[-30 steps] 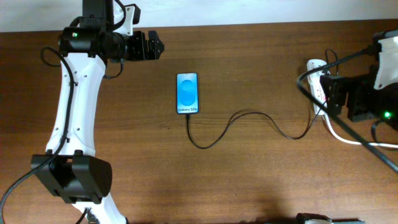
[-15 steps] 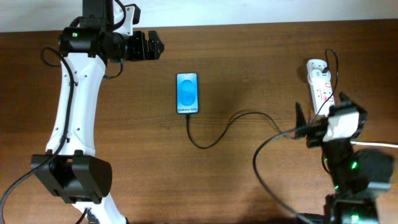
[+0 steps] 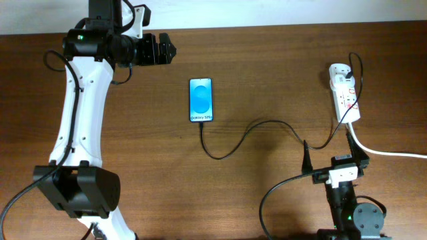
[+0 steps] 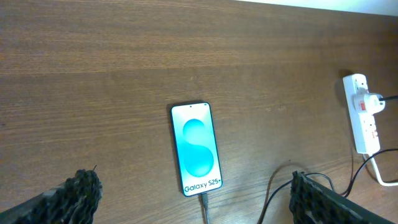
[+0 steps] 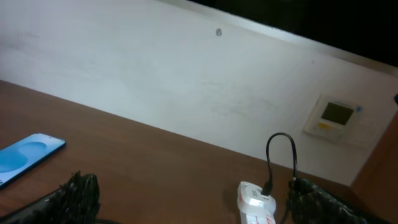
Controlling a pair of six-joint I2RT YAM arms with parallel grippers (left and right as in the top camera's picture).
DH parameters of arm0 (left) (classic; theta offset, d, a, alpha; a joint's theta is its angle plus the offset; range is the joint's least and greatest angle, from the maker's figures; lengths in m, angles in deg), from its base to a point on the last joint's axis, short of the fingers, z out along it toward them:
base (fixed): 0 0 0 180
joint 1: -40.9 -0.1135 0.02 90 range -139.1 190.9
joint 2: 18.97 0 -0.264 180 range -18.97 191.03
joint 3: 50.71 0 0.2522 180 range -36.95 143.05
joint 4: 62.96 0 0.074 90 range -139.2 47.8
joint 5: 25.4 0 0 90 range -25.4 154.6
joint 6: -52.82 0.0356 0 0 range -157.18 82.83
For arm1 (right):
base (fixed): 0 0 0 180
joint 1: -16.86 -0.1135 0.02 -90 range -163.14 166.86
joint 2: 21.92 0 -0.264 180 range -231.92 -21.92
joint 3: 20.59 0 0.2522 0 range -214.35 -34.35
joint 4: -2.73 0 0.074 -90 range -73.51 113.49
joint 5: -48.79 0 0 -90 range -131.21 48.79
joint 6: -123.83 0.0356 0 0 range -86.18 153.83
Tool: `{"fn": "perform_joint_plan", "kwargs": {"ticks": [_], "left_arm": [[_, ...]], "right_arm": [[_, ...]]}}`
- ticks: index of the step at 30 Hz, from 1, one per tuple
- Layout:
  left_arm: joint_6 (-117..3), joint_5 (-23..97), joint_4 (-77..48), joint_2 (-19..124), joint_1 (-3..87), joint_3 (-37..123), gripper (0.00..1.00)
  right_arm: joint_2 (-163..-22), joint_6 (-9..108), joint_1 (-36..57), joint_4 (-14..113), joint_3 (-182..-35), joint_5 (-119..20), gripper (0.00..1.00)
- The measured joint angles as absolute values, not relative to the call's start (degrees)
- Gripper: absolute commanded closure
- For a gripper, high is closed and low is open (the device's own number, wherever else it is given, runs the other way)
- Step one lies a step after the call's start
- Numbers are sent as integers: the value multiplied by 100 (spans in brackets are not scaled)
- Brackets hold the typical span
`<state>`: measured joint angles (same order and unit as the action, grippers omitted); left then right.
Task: Plug charger to phone and switch on socket
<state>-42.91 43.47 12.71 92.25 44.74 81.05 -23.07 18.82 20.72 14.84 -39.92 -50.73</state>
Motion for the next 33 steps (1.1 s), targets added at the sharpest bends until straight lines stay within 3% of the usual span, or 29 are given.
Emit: {"fn": "perform_joint_plan", "kwargs": {"ticks": [33], "left_arm": [[-4291, 4485, 1474, 9225, 4474, 8105, 1]], "right_arm": [[-2272, 1884, 2072, 1930, -3498, -5633, 2]]}}
